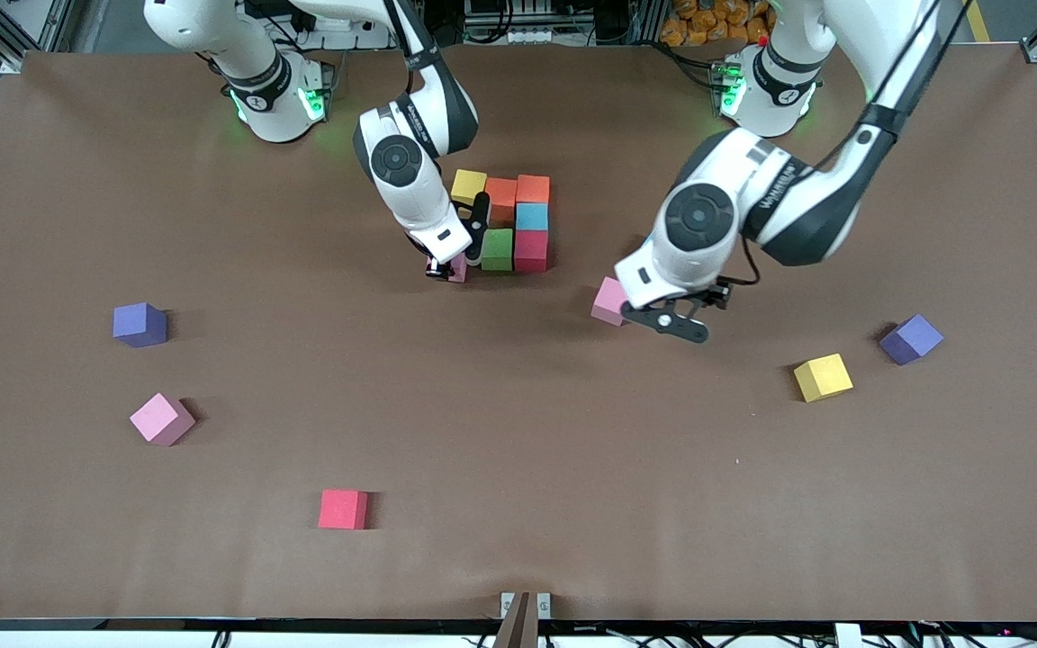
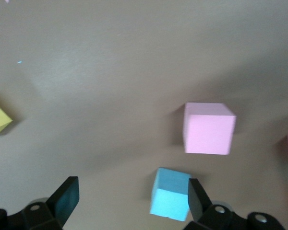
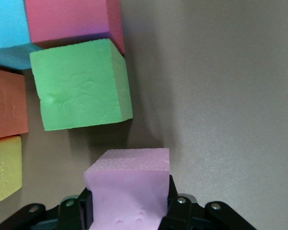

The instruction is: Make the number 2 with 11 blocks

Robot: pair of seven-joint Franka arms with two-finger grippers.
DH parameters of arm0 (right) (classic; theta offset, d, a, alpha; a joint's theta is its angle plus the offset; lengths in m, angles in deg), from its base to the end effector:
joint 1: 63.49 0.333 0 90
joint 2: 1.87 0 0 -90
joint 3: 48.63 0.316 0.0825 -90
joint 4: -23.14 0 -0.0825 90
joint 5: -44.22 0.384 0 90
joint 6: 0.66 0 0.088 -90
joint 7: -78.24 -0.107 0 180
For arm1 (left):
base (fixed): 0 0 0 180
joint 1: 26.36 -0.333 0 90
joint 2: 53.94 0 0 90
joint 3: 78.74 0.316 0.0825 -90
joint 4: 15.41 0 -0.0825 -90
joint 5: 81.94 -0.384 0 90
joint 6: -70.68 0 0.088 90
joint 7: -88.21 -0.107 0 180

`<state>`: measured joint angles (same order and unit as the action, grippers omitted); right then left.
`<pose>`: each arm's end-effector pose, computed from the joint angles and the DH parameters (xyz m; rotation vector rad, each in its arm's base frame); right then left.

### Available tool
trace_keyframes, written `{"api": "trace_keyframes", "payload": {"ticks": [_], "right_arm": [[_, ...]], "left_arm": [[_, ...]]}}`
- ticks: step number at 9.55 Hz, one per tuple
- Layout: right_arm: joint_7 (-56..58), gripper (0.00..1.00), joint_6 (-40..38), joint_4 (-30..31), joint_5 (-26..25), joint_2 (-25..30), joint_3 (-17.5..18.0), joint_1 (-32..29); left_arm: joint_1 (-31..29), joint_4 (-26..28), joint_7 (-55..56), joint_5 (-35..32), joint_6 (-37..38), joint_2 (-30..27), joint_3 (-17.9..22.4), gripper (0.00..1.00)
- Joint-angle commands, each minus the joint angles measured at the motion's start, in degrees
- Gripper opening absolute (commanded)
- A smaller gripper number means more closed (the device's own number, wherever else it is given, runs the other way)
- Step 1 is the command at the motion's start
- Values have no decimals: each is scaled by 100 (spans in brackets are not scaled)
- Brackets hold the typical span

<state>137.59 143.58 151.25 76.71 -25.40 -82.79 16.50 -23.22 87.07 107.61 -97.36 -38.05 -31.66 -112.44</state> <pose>0.3839 0.3788 0.2118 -2.3287 -1.9657 -0.0004 0.5184 -0.3317 0.3505 -2.9467 0.6062 0.2513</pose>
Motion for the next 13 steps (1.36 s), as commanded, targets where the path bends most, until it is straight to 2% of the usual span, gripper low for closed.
{"api": "trace_keyframes", "payload": {"ticks": [1, 4, 13], "right_arm": [[-344, 28, 121, 232, -15, 235, -56, 236], [-538, 28, 288, 224, -15, 183, -56, 420], [-741, 27, 649, 232, 3, -28, -29, 596]], "left_arm": [[-33, 124, 107, 135, -192, -127, -102, 100], [-33, 124, 38, 83, -192, 40, -400, 100], [11, 203, 564, 126, -175, 189, -427, 100]]}}
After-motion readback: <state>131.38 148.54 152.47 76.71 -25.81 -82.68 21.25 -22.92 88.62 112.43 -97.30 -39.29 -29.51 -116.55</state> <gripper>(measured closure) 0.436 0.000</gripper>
